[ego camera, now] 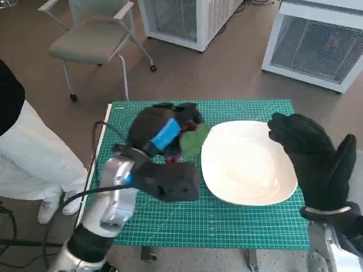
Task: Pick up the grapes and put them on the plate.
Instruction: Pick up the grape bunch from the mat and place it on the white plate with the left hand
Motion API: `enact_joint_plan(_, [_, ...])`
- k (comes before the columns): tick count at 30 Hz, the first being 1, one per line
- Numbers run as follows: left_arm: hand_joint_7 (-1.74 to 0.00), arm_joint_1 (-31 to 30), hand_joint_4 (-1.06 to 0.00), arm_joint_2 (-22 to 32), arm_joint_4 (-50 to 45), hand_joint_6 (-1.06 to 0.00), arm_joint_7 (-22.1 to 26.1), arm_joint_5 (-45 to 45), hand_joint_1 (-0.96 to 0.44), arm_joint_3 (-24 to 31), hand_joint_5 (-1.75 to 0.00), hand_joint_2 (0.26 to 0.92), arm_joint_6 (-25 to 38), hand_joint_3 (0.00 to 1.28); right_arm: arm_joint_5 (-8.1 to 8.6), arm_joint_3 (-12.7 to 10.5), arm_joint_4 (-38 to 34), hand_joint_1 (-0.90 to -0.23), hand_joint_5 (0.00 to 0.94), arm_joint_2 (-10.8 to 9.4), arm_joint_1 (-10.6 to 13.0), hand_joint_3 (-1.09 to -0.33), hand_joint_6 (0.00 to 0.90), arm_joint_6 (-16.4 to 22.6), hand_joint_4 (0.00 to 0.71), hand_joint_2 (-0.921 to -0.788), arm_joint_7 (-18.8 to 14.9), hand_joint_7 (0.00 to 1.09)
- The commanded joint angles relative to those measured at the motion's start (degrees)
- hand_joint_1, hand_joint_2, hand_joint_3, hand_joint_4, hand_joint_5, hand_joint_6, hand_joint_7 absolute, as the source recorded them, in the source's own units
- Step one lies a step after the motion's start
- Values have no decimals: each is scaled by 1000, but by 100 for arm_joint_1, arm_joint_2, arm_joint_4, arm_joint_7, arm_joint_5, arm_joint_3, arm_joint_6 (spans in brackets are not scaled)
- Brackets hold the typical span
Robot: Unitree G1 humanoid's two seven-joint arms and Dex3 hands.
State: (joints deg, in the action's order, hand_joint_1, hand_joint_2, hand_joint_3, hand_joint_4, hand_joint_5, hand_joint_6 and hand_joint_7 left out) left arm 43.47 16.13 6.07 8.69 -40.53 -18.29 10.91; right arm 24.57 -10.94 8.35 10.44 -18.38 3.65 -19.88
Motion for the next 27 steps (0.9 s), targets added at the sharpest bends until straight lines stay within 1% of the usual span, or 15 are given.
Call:
enact_joint_plan(1, [-1040, 520, -785, -389, 218, -690, -166, 75, 1, -137, -1124, 909, -184, 20, 19, -17, 62, -351, 795, 38, 178, -608, 244, -98, 426, -921, -5, 976])
enact_joint_plan(5, [-971, 842, -778, -657, 502, -703, -172, 122, 1, -222, -1185, 907, -233, 27, 31, -38, 138, -353, 794, 48, 218, -607, 246, -129, 427, -921, 18, 975])
enact_joint_plan(10, [-884, 1256, -699, -952, 882, -736, -235, 198, 4, -254, -1320, 907, -323, 57, 51, -80, 279, -357, 792, 64, 301, -605, 247, -166, 427, -921, 43, 975])
enact_joint_plan(12, [-889, 1397, -674, -1045, 989, -733, -226, 227, 4, -249, -1346, 907, -319, 69, 48, -92, 332, -358, 791, 64, 336, -604, 247, -174, 426, -921, 56, 975])
enact_joint_plan(15, [-956, 1548, -635, -1150, 1065, -716, -208, 273, 4, -242, -1345, 904, -321, 93, 32, -102, 393, -358, 789, 58, 378, -604, 248, -177, 426, -921, 76, 975])
enact_joint_plan(17, [-900, 1631, -612, -1207, 1091, -744, -193, 323, 5, -239, -1393, 893, -341, 117, 19, -107, 421, -358, 787, 51, 402, -604, 248, -173, 426, -921, 90, 975])
enact_joint_plan(19, [-842, 1701, -612, -1259, 1109, -774, -178, 376, 5, -235, -1417, 879, -368, 135, 12, -117, 436, -358, 786, 48, 423, -603, 248, -165, 426, -921, 97, 975])
enact_joint_plan(22, [-816, 1766, -630, -1313, 1130, -789, -166, 439, 4, -232, -1406, 866, -424, 146, 6, -137, 437, -359, 784, 47, 447, -603, 248, -143, 427, -921, 103, 975])
enact_joint_plan(24, [-842, 1808, -648, -1350, 1172, -777, -163, 490, 3, -228, -1377, 864, -477, 144, -4, -150, 432, -359, 783, 46, 458, -603, 248, -123, 427, -921, 111, 974])
enact_joint_plan(27, [-927, 1852, -677, -1386, 1266, -743, -180, 570, 2, -229, -1305, 868, -579, 130, -26, -161, 423, -359, 781, 37, 468, -603, 248, -96, 428, -921, 130, 974])
